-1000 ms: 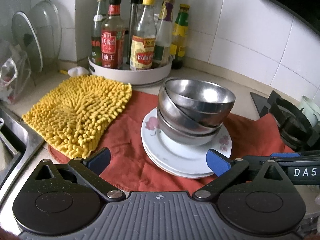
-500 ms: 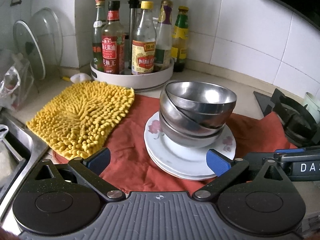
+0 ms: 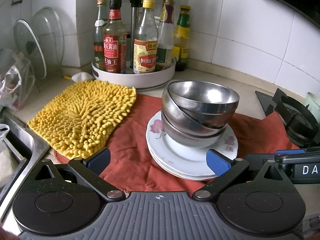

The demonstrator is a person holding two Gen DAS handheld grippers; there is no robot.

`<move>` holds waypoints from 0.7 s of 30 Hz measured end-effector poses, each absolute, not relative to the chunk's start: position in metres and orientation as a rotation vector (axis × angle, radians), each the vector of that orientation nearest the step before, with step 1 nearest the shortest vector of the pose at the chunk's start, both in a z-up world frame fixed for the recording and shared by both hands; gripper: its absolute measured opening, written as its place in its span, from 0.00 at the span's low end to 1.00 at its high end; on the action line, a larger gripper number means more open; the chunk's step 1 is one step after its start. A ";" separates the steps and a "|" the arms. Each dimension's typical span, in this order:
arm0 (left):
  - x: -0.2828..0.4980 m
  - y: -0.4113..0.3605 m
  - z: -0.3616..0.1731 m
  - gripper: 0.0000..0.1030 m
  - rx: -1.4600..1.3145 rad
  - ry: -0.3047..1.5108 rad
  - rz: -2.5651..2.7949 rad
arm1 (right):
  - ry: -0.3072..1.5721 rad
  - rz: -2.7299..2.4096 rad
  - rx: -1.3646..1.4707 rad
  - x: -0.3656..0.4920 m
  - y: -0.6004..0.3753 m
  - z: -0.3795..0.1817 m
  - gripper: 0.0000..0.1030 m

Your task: Organize plates and bowls

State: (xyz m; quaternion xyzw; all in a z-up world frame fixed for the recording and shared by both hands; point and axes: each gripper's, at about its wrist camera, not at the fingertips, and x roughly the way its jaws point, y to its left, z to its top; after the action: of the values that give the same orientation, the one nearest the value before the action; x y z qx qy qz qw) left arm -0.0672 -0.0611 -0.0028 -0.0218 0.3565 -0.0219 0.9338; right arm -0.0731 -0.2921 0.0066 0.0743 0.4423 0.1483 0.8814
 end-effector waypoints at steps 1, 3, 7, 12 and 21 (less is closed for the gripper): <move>-0.067 -0.061 -0.003 1.00 -0.047 0.730 -0.045 | 0.921 0.309 0.154 -0.073 -0.292 0.007 0.67; -0.067 -0.061 -0.003 1.00 -0.046 0.730 -0.044 | 0.920 0.309 0.154 -0.073 -0.292 0.006 0.67; -0.067 -0.061 -0.003 1.00 -0.042 0.720 -0.038 | 0.921 0.309 0.155 -0.073 -0.292 0.007 0.67; -0.068 -0.062 -0.002 1.00 -0.031 0.715 -0.034 | 0.920 0.311 0.154 -0.073 -0.288 0.007 0.67; -0.071 -0.063 0.001 0.99 -0.031 0.707 -0.005 | 0.916 0.320 0.158 -0.072 -0.287 0.008 0.68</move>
State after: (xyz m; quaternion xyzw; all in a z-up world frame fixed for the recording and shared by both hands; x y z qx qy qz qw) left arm -0.0705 -0.0626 0.0005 -0.0152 0.3460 -0.0023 0.9381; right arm -0.0723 -0.2875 0.0080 0.0760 0.4397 0.1535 0.8817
